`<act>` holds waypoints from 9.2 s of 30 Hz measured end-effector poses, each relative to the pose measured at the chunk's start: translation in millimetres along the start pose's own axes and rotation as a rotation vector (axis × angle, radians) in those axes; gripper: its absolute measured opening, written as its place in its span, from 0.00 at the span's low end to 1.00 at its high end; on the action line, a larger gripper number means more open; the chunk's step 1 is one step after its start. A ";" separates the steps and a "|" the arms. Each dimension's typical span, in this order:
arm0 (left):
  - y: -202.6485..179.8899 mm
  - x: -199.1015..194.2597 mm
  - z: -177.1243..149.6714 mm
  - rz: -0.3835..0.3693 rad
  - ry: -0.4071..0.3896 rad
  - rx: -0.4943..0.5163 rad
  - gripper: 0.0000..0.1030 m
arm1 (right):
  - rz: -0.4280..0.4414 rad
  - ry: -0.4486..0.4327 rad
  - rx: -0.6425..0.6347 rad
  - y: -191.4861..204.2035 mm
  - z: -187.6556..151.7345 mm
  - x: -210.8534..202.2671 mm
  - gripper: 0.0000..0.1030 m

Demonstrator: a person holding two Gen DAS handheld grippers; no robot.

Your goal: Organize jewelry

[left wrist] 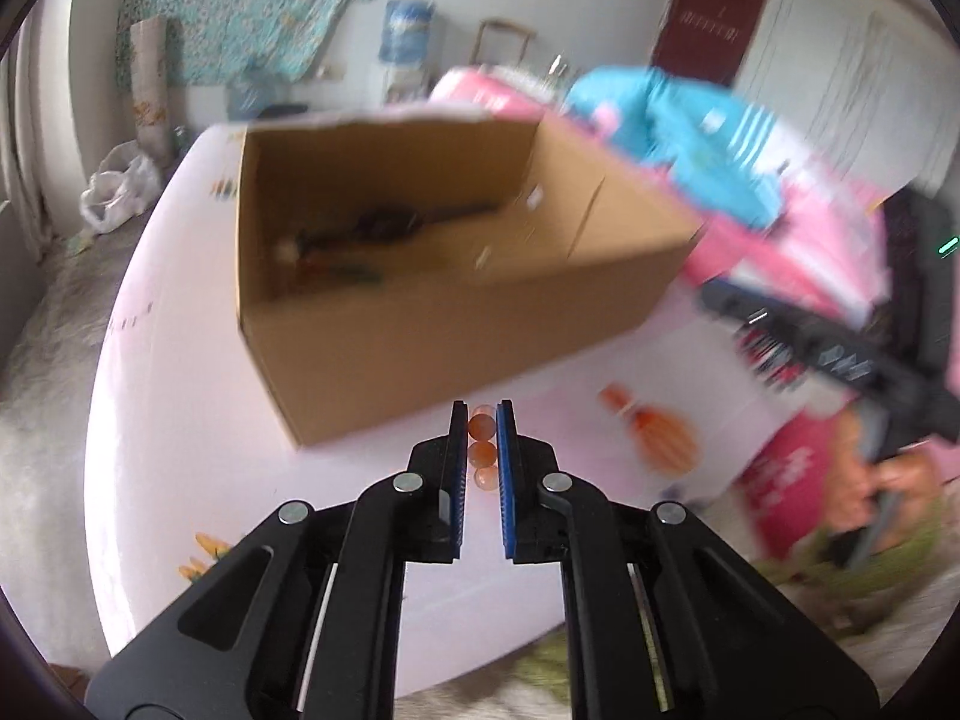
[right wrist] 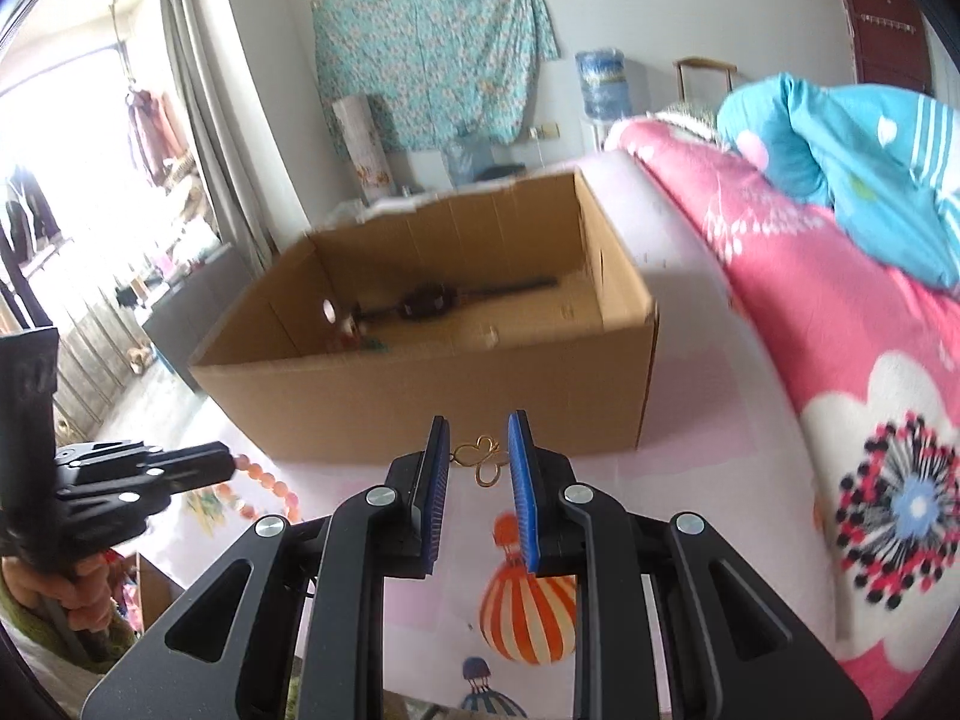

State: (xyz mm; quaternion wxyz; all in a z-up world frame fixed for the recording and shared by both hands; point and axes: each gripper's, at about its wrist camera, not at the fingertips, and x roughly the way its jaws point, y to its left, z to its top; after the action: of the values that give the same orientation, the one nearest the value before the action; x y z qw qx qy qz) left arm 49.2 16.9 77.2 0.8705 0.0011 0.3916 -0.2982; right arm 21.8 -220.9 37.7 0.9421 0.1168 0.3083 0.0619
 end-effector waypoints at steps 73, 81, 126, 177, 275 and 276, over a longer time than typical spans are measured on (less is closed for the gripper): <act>109.3 57.8 41.1 -0.064 0.006 -0.455 0.71 | 0.095 0.342 0.287 -87.8 79.8 92.3 0.51; 88.7 68.4 35.9 -0.008 0.017 -0.405 0.74 | 0.023 0.356 0.187 -64.6 73.2 86.0 0.52; -31.5 -32.5 -15.5 0.486 -0.164 -0.156 0.92 | -0.236 0.026 -0.022 35.2 -28.0 -65.2 0.93; -27.9 16.8 -39.0 0.445 0.156 -0.217 0.92 | -0.284 0.271 -0.003 38.7 -40.5 -11.7 0.93; -19.6 17.7 -40.7 0.442 0.167 -0.225 0.92 | -0.271 0.308 -0.014 37.9 -42.7 -0.5 0.93; -19.6 18.0 -40.2 0.443 0.167 -0.226 0.92 | -0.271 0.309 -0.014 37.4 -42.3 -0.5 0.93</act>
State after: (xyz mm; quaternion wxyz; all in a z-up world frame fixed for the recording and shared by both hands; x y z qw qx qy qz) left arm 20.9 0.8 41.6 0.8737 0.0141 0.4832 -0.0538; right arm -5.4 -177.2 14.6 0.8841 0.0567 0.4616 -0.0460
